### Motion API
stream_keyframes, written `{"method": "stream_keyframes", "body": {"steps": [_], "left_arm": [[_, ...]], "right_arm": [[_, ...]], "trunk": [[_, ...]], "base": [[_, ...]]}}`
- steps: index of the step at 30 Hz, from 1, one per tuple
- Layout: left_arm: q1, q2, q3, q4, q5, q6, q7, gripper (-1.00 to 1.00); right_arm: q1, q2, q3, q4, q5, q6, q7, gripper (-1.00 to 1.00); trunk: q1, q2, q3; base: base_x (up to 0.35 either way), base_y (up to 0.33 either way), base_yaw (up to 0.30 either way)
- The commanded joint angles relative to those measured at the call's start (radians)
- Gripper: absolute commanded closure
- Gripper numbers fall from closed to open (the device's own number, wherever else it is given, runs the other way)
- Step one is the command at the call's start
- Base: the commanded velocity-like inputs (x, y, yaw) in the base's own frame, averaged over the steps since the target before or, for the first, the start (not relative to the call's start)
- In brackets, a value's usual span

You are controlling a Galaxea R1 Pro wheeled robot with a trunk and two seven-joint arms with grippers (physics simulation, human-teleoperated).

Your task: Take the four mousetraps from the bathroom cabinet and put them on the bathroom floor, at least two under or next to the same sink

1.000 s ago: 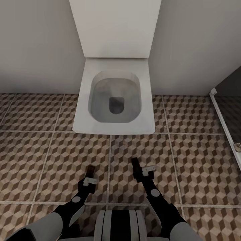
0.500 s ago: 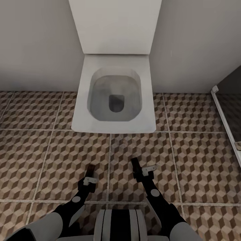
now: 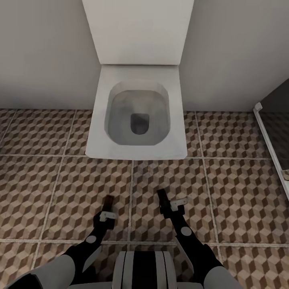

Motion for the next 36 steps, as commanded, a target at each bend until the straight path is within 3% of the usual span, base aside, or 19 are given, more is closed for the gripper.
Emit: {"method": "stream_keyframes", "body": {"steps": [1,8,36], "left_arm": [[0.000,0.001,-0.009,-0.001,-0.001,-0.010,0.012,1.00],[0.000,0.008,-0.009,0.000,-0.001,-0.053,0.014,1.00],[0.000,0.007,-0.009,-0.014,-0.001,-0.061,0.013,1.00]], "right_arm": [[-0.001,0.000,0.003,0.001,0.007,-0.003,-0.009,1.00],[-0.001,-0.001,0.003,0.001,0.007,-0.030,-0.009,1.00],[-0.001,0.000,0.004,0.014,0.008,-0.033,-0.009,1.00]], "trunk": [[0.000,0.000,0.000],[0.000,0.000,0.000],[0.000,0.000,0.000]], "base": [[0.000,0.000,0.000],[0.000,0.000,0.000],[0.000,0.000,0.000]]}}
